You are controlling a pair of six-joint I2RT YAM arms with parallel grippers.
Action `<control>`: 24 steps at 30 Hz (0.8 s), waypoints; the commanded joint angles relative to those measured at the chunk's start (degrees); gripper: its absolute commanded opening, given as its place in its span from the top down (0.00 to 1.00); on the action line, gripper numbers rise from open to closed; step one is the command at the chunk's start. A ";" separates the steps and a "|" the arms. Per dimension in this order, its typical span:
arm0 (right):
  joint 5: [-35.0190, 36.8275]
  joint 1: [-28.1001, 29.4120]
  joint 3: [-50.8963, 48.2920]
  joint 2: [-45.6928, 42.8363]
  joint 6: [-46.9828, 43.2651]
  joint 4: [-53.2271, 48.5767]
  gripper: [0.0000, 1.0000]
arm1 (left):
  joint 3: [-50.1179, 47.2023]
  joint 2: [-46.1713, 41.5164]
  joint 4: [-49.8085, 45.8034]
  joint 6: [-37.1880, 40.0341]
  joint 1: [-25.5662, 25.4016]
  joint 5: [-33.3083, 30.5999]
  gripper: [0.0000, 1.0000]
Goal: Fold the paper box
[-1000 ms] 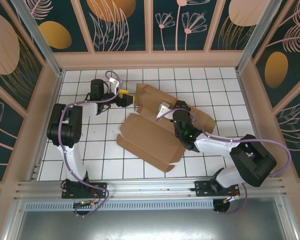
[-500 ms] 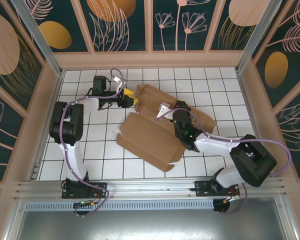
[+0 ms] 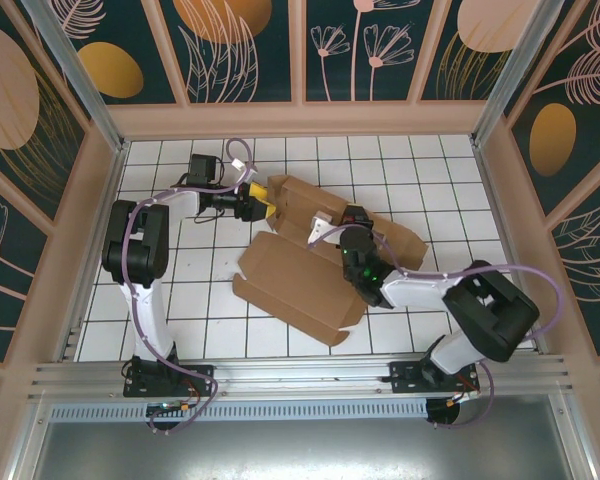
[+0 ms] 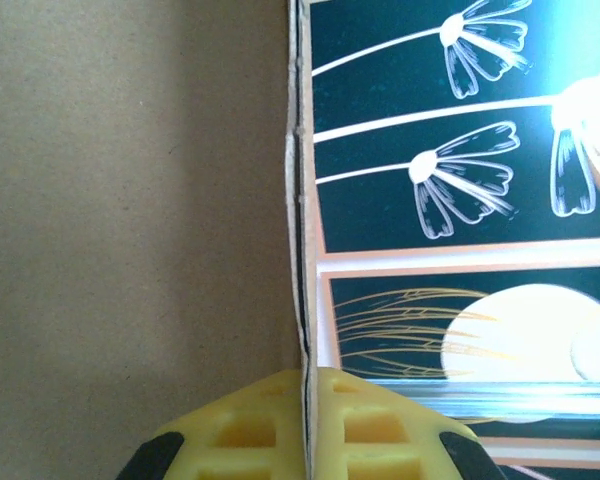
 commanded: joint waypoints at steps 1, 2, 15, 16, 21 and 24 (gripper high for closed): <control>4.31 0.93 -1.38 4.41 -7.62 17.44 1.00 | -0.50 0.61 2.45 -1.12 -0.14 0.37 0.19; 4.51 1.06 -1.62 5.47 -8.45 19.52 1.00 | -0.47 0.60 2.34 -0.94 -0.15 0.60 0.19; 3.39 1.41 -3.42 7.32 -6.85 21.27 1.00 | -0.13 0.03 -0.16 1.20 -0.12 1.80 0.23; 3.23 1.42 -3.50 6.96 -6.75 20.56 1.00 | 0.09 0.08 -0.82 1.66 -0.08 2.08 0.24; 2.80 1.68 -3.85 6.91 -7.31 18.70 1.00 | 0.98 0.12 -6.71 7.74 -0.15 5.03 0.30; 2.72 1.79 -3.69 6.97 -8.34 18.00 1.00 | 2.05 0.36 -10.81 11.15 -0.15 5.80 0.31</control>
